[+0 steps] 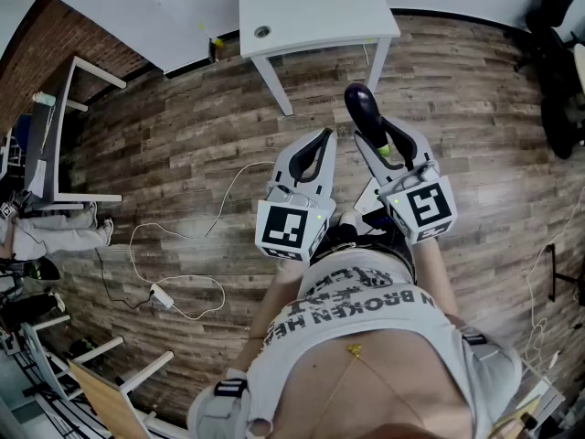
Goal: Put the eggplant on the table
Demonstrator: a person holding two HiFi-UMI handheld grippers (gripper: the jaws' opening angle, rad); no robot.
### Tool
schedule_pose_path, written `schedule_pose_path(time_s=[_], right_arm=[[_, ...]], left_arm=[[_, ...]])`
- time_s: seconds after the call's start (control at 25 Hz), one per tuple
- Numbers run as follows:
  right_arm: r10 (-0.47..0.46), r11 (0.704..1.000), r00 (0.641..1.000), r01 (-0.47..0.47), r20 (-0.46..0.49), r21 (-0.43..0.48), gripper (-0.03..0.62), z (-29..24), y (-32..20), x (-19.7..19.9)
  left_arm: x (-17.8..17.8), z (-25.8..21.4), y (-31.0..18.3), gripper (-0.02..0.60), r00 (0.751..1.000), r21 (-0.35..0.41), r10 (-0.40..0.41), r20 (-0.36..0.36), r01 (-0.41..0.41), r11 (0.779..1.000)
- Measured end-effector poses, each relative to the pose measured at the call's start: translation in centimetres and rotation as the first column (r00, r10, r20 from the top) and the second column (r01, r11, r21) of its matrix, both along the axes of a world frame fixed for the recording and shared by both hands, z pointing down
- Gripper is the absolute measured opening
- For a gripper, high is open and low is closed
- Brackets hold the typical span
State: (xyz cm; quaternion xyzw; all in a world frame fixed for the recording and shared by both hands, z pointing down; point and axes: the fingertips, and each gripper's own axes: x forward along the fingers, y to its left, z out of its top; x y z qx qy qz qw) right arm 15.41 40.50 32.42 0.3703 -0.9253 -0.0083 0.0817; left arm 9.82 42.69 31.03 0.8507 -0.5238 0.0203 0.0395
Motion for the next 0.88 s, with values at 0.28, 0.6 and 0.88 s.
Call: schedule_pose_path(time_s=[0.28,0.6,0.88], right_arm=[[-0.022,0.999,0.998,0.024,0.052,-0.027,0.175,0.5,-0.4,0.4],[0.022,0.997,0.998,-0.018,0.064,-0.071,0.175,1.8,-3.7,0.5],[0.064,0.997,0.996,-0.061,0.054,-0.05,0.175,1.1,-8.4,-1.5]], left_arm=[[0.4,0.1,-0.4,0.006,1.0,-0.003,-0.006,-0.008,0.006,1.0],[-0.6,1.3,-3.1,0.006,1.0,-0.031,-0.001,-0.03,0.0,1.0],[-2.5,1.8,-8.1,0.006,0.997,-0.042,0.046,-0.062,-0.049,0.998]])
